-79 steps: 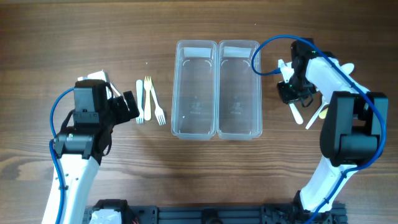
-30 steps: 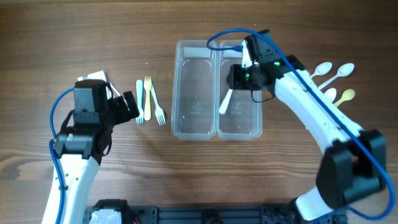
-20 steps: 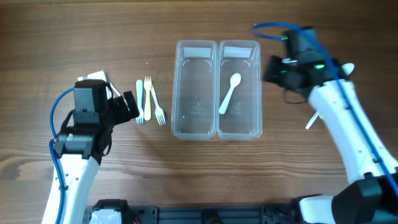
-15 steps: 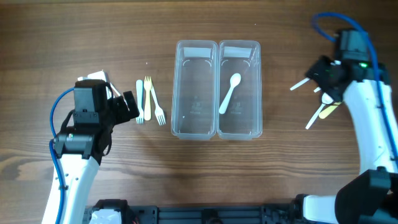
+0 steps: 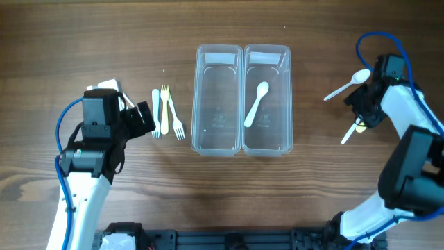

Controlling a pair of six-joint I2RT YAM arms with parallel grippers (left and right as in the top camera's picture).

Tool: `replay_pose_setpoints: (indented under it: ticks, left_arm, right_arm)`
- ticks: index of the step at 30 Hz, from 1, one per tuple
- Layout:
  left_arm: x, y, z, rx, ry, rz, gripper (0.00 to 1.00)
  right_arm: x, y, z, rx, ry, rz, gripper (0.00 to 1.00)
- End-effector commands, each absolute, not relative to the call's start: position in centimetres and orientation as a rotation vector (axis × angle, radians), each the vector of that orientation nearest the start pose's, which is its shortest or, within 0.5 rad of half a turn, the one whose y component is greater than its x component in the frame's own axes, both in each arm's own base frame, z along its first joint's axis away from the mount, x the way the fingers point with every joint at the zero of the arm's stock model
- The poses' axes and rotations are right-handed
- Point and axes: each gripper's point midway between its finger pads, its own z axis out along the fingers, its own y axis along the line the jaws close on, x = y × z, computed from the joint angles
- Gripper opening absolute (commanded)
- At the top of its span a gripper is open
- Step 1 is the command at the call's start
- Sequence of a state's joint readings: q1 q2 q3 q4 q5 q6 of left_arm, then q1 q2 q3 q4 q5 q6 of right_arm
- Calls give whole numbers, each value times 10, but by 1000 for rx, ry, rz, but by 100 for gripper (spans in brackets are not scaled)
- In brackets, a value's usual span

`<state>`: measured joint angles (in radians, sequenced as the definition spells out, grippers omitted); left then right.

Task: Pack container
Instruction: 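Carry the white spoon into the right container and release it, then grasp another white spoon with the right gripper and lift, then place the second white spoon into the right container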

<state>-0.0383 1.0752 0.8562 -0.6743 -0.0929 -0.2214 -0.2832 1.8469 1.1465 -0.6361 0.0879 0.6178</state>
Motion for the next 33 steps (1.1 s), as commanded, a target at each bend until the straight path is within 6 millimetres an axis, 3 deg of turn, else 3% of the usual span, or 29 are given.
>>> replay_pose_setpoints:
  ticks: [1, 5, 8, 10, 13, 16, 18, 20, 22, 26, 28, 30, 31, 33]
  left_arm:
    - [305, 5, 169, -245, 2421, 19, 100]
    - [305, 5, 169, -245, 2421, 18, 100]
    - [305, 5, 169, -245, 2421, 18, 100]
    - [305, 5, 169, -245, 2421, 18, 100]
    - [305, 5, 169, -245, 2421, 18, 100]
    - [305, 5, 169, -245, 2421, 18, 100]
    - [305, 5, 169, -245, 2421, 18, 100]
    - [305, 5, 169, -245, 2421, 18, 100]
    - [305, 5, 169, -245, 2421, 18, 100]
    - [305, 5, 169, -245, 2421, 18, 100]
    - [305, 5, 169, -245, 2421, 18, 100]
    - [305, 5, 169, -245, 2421, 18, 100]
    - [305, 5, 169, -245, 2421, 18, 100]
    - [305, 5, 169, -245, 2421, 18, 100]
  right_arm:
    - [352, -113, -8, 1353, 2627, -17, 59]
    - [347, -111, -23, 1371, 2665, -26, 58]
    - [345, -111, -27, 1372, 2678, -31, 44]
    - [345, -111, -27, 1373, 2681, -31, 28]
    - [342, -110, -28, 1379, 2692, -35, 23]
    - [340, -109, -28, 1378, 2701, -38, 4]
    - [342, -110, -22, 1322, 2715, -37, 4]
    - [348, -109, -4, 1251, 2708, -11, 4]
    - [356, -109, 28, 1205, 2639, 25, 4]
    - [372, -98, 117, 1019, 2452, 111, 4]
    - [374, -62, 178, 821, 2357, 255, 4]
    - [370, -15, 214, 632, 2323, 411, 4]
    - [367, 14, 225, 529, 2324, 482, 4]
    - [361, 58, 229, 386, 2356, 550, 4]
